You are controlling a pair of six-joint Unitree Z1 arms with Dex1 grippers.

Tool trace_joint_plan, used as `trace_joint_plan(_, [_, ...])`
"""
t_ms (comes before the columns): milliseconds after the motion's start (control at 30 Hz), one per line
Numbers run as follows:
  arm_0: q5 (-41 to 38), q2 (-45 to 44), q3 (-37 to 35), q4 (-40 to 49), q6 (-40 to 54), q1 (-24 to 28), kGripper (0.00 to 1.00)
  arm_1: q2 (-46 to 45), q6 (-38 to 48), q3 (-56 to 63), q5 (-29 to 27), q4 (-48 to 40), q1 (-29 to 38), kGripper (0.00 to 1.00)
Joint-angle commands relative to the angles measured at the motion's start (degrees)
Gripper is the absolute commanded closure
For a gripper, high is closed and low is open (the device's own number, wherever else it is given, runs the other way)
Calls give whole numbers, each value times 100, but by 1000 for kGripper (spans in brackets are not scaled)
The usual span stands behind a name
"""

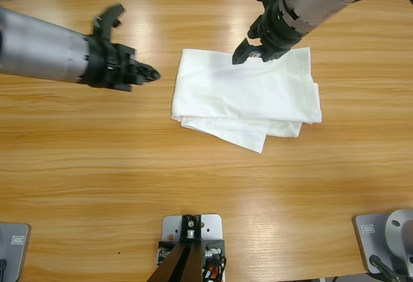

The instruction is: Fold clothes

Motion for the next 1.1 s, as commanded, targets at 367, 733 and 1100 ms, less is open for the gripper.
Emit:
trace_joint_plan(367, [514, -931, 1018, 20, 1253, 88, 9, 1705, 457, -328, -232, -56, 72, 129])
trace_joint_plan(733, [514, -956, 1150, 20, 1244, 97, 13, 1830, 723, -330, -318, -474, 1000, 131])
trace_joint_plan(1100, [512, -1072, 1493, 20, 1184, 336, 13, 1869, 1336, -356, -86, -606, 1506, 133])
